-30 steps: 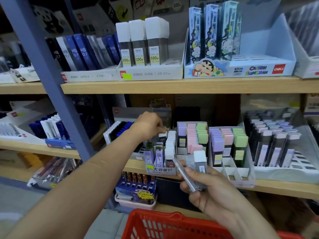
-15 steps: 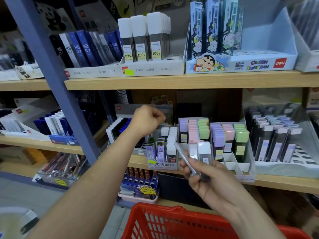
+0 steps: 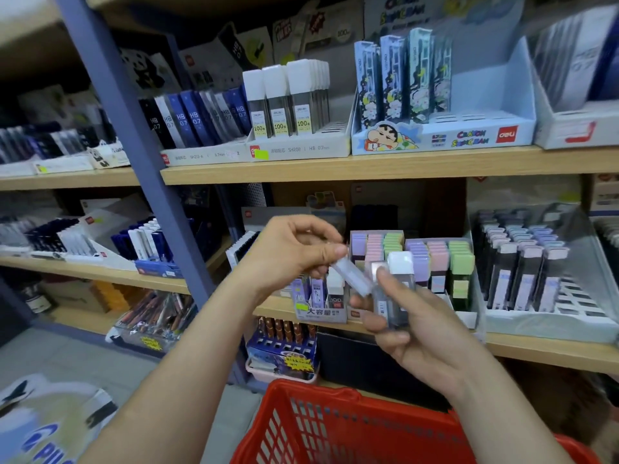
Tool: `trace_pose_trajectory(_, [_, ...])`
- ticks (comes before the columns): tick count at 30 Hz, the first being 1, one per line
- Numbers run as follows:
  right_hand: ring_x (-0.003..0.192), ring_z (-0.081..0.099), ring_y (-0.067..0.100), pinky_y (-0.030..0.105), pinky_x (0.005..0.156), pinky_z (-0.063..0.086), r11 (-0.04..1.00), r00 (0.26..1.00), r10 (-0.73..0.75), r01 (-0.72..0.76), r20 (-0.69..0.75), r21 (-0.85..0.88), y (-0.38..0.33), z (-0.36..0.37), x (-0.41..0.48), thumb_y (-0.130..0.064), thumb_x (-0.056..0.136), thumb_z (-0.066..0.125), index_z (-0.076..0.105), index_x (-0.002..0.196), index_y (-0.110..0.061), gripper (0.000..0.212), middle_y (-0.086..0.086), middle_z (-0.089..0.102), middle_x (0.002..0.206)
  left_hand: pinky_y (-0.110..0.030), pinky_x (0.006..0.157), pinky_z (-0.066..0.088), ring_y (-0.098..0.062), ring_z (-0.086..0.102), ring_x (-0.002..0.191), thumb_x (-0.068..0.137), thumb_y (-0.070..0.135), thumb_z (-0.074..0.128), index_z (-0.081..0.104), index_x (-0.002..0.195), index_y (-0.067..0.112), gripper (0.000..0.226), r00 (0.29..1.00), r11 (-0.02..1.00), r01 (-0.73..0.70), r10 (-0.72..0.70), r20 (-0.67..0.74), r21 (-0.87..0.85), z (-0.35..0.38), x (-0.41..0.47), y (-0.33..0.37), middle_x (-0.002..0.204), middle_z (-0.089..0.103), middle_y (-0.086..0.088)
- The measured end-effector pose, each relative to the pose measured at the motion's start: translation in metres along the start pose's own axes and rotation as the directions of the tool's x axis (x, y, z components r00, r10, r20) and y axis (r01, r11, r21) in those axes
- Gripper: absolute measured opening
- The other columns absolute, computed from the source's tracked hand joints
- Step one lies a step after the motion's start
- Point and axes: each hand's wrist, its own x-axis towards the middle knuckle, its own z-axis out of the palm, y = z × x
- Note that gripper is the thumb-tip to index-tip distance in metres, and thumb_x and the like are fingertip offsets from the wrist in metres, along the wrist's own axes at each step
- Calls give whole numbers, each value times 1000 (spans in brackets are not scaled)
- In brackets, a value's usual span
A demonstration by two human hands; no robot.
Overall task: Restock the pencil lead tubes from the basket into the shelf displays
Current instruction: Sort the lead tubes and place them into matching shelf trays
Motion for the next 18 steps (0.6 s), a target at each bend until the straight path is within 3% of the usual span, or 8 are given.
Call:
trace_pose_trajectory(4, [53, 43, 9, 12, 37, 23, 977, 999, -43, 48, 28, -209, -10, -7, 0, -18, 82, 66, 63, 113, -3, 34, 11, 68, 74, -16, 56, 51, -7, 58, 54, 83, 2, 69, 72, 95, 6, 13, 1000, 997, 20, -19, -17, 79, 11, 2, 15, 65, 68, -4])
trace_pose_trajectory(8, [48, 43, 8, 11, 35, 22, 995, 998, -2, 8, 63, -100, -22, -12, 7, -16, 79, 67, 63, 101, -3, 26, 8, 62, 66, -18, 66, 54, -9, 66, 68, 77, -4, 64, 69, 104, 9, 30, 979, 989, 148, -144, 142, -17, 13, 15, 34, 75, 71, -1])
trace_pose_trajectory(10, [47, 42, 7, 10, 33, 22, 998, 992, 48, -44, 120, -34, -25, -10, 8, -19, 76, 68, 64, 101, -4, 30, 5, 58, 65, -18, 65, 55, -8, 66, 68, 71, 2, 66, 69, 96, 7, 25, 974, 980, 200, -196, 114, -20, 12, 20, 39, 74, 71, -1])
trace_pose_trajectory(13, [46, 40, 7, 11, 33, 21, 999, 993, 43, -41, 114, -22, -25, -6, 13, -24, 82, 68, 64, 101, -6, 26, 4, 56, 65, -14, 56, 53, -9, 65, 62, 78, 6, 66, 67, 83, 7, 6, 977, 977, 214, -214, 14, 10, 6, 26, 36, 68, 69, -3])
trace_pose_trajectory(15, [47, 41, 8, 13, 34, 23, 998, 998, 22, -18, 62, -53, -25, -8, 16, -28, 89, 65, 66, 104, -7, 26, 6, 58, 67, -13, 53, 52, -8, 64, 58, 86, 5, 65, 67, 84, 7, 4, 974, 983, 178, -169, -154, 45, -6, 29, 26, 66, 69, -4])
trace_pose_trajectory(18, [47, 43, 12, 17, 34, 29, 999, 1000, 3, -3, 8, -40, -22, -13, 18, -18, 97, 55, 64, 104, -6, 16, 9, 60, 70, -18, 65, 56, -13, 66, 65, 90, 4, 63, 71, 95, 3, 9, 911, 983, 120, -52, -408, 142, -29, 34, -1, 78, 70, -10])
